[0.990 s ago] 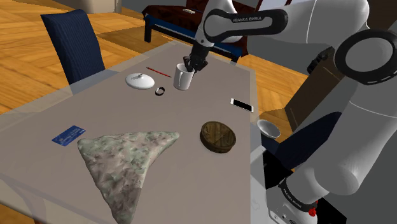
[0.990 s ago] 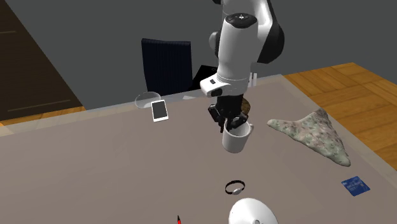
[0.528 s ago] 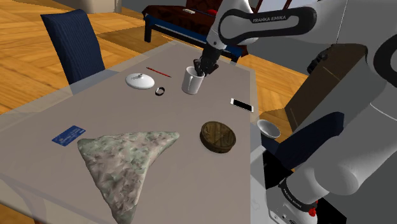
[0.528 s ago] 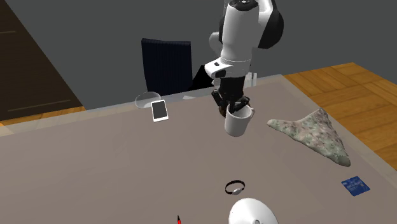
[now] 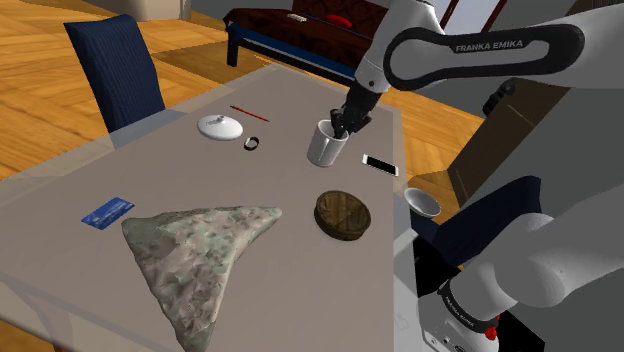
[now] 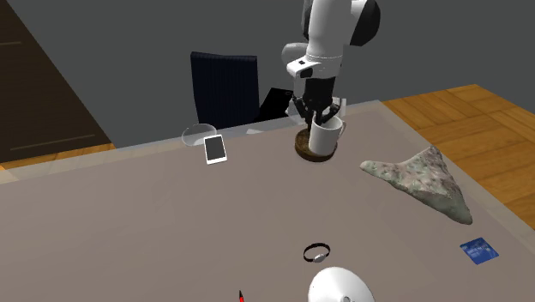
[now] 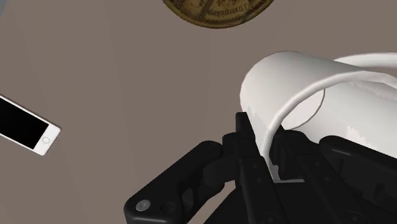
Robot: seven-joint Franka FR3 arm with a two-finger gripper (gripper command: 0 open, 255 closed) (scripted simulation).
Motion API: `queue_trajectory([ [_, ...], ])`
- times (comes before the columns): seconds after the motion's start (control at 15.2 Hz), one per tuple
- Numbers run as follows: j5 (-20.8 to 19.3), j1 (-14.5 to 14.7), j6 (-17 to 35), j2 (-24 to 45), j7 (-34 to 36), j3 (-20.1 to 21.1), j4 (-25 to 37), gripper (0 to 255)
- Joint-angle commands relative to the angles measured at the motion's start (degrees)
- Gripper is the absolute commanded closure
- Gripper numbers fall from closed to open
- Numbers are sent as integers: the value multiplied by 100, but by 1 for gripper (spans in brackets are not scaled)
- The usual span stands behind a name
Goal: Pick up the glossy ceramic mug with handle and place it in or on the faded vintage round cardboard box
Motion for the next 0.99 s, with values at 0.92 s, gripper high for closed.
queue_trajectory([
  [0.92, 269, 244, -281, -2495, 63, 39, -2207, 255],
])
